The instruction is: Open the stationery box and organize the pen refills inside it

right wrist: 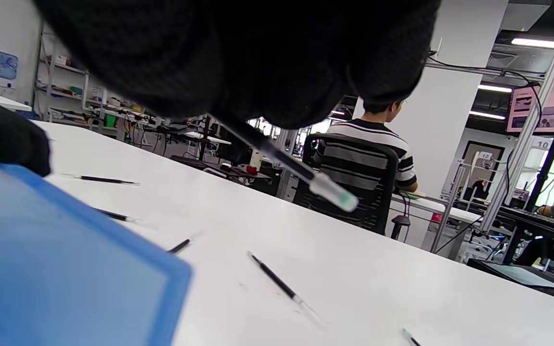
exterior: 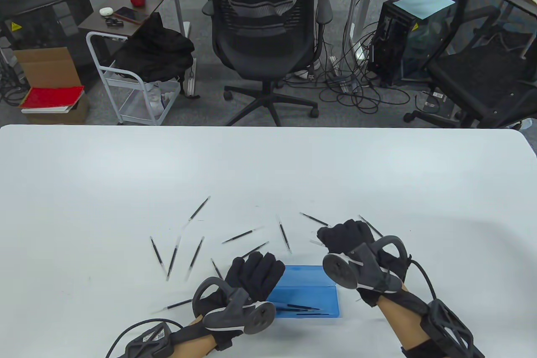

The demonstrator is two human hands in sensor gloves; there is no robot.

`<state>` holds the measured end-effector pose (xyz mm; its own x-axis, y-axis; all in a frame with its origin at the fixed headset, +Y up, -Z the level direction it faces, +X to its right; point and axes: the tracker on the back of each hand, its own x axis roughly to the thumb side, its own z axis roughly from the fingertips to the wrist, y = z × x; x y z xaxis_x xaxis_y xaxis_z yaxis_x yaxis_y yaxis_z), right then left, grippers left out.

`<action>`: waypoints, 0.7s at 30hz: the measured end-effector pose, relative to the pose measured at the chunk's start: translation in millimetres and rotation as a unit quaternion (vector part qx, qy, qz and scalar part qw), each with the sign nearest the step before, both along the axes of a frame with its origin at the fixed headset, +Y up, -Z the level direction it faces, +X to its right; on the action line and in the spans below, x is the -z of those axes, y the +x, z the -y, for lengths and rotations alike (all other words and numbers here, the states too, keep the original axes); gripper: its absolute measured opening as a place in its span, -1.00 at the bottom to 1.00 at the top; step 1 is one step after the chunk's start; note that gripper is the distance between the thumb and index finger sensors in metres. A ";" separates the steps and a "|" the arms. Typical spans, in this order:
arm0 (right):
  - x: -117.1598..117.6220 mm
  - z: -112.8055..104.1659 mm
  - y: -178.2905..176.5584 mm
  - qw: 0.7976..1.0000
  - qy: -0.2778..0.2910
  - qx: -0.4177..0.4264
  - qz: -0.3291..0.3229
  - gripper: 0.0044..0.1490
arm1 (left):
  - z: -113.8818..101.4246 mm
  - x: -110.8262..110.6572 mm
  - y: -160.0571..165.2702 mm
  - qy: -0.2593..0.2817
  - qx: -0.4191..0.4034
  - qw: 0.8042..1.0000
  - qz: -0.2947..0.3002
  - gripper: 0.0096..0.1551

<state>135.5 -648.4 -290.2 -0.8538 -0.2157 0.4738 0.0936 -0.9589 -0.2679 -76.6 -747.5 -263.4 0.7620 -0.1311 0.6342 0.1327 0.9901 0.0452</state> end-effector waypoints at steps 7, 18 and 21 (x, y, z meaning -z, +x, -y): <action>-52.2 29.3 -30.6 0.999 0.008 -0.043 -0.032 -0.27 | 0.1 0.6 -0.1 -0.003 -0.002 1.000 -0.001 0.45; -64.5 79.6 -67.7 0.990 0.017 -0.112 -0.078 -0.27 | -0.2 1.2 -0.2 -0.005 -0.003 1.000 -0.003 0.45; -63.5 87.0 -74.4 0.989 0.016 -0.119 -0.081 -0.27 | -0.1 1.6 -0.4 -0.007 -0.005 1.000 -0.002 0.46</action>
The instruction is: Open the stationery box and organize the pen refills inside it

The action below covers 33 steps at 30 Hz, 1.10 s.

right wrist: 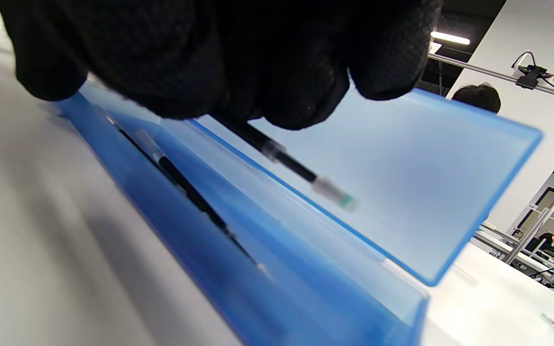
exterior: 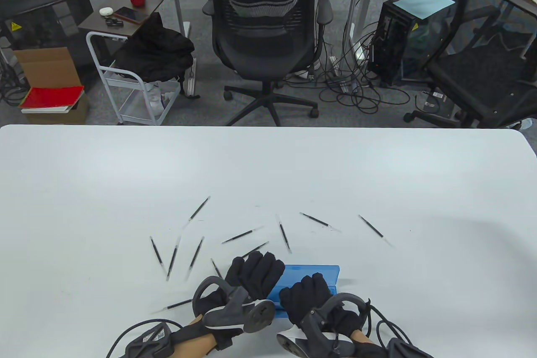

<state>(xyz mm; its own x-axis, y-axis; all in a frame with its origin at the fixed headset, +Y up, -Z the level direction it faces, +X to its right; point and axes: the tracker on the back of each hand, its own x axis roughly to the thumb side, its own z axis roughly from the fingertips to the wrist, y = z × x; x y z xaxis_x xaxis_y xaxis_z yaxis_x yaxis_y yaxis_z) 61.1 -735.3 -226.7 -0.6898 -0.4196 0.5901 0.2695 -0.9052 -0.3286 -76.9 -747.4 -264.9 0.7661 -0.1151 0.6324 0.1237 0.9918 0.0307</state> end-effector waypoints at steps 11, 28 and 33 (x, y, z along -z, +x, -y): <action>9.9 12.1 -6.0 1.000 -0.022 0.000 0.002 -0.29 | 0.2 0.2 0.0 0.001 0.001 1.000 0.000 0.46; 9.7 -22.6 12.6 0.998 -0.029 0.064 -0.001 -0.32 | 0.1 0.3 -0.3 0.000 0.000 1.000 0.001 0.45; 14.0 -49.7 31.6 0.995 -0.004 0.092 0.029 -0.33 | 0.1 0.1 -0.3 0.001 0.001 1.000 0.000 0.45</action>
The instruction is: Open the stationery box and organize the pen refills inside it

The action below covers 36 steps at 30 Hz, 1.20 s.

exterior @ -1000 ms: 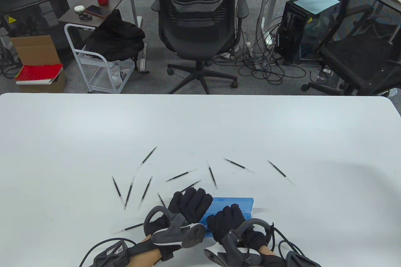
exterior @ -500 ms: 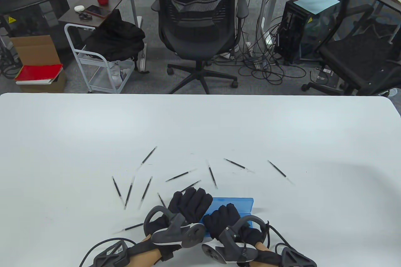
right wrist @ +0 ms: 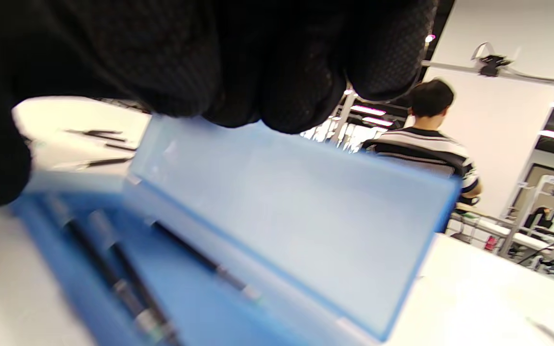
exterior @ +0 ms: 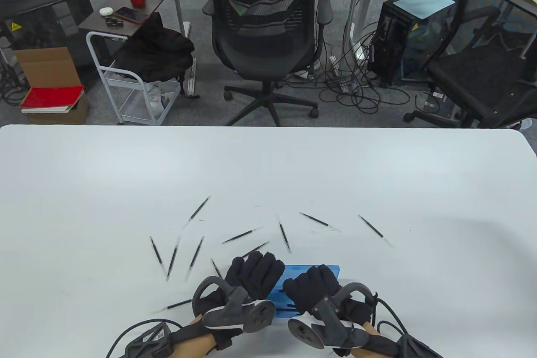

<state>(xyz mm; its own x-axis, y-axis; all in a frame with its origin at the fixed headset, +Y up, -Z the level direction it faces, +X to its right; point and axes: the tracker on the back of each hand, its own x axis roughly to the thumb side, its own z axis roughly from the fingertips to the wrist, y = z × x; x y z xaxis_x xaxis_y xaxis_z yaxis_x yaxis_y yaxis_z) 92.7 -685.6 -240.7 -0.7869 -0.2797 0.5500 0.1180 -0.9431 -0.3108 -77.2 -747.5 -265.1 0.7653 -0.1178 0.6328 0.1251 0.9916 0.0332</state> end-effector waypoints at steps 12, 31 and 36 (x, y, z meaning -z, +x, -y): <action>73.5 -31.7 75.1 0.978 -0.009 0.071 0.196 -0.34 | 0.0 -0.3 0.0 0.002 0.001 1.000 0.000 0.45; 175.1 55.0 142.9 0.886 -0.141 -0.056 0.437 -0.21 | 0.2 -0.7 0.2 0.000 0.001 1.000 0.000 0.45; 177.0 62.4 147.1 0.879 -0.148 -0.074 0.448 -0.23 | -0.1 -0.7 -0.1 0.000 0.002 1.000 0.001 0.45</action>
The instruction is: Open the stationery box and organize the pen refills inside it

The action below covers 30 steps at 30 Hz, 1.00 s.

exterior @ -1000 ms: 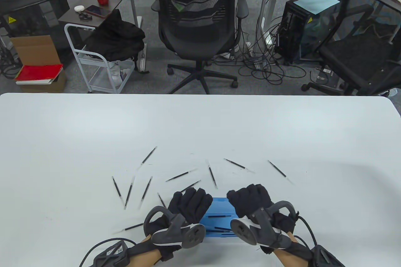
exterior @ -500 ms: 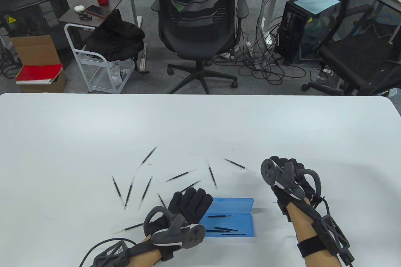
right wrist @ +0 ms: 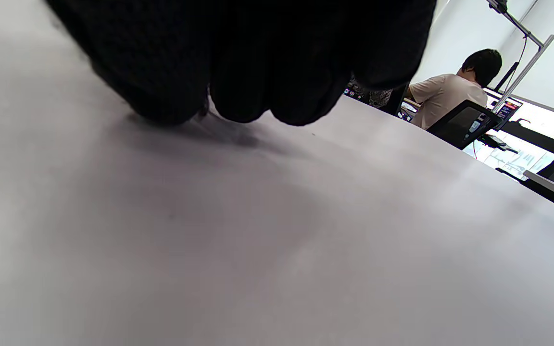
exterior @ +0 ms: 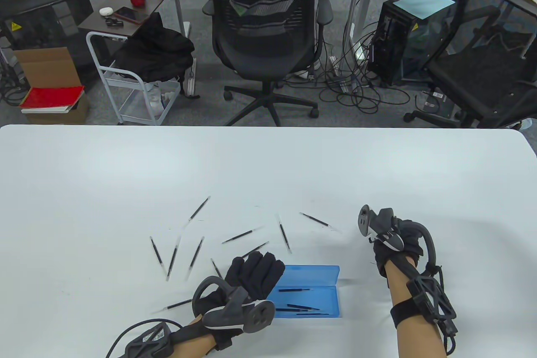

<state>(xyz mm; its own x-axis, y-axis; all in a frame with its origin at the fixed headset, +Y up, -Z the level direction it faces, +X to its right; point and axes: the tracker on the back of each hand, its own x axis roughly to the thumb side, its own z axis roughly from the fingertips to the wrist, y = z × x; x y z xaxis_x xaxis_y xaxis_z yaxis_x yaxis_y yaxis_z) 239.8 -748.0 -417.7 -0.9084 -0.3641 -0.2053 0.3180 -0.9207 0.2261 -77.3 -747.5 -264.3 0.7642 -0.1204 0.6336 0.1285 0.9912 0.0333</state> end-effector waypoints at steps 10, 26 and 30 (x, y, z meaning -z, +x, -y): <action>0.0 1.9 -4.2 1.000 0.002 -0.016 0.003 -0.32 | -0.3 -0.2 0.2 0.003 0.003 1.000 0.000 0.45; -2.6 1.7 2.2 0.999 0.024 0.022 0.015 -0.28 | -0.3 -1.3 1.4 0.009 0.008 1.000 -0.001 0.45; -7.0 0.2 5.6 0.999 0.030 0.037 0.009 -0.28 | -0.3 -1.4 1.6 0.008 0.008 1.000 -0.001 0.44</action>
<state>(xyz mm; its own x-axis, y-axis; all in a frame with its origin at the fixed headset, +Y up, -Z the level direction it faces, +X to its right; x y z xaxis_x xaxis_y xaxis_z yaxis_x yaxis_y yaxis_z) 245.4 -748.2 -410.7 -0.9283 -0.2837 -0.2402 0.2459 -0.9533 0.1754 -75.7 -747.1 -263.0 0.7638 -0.1426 0.6295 0.1445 0.9883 0.0486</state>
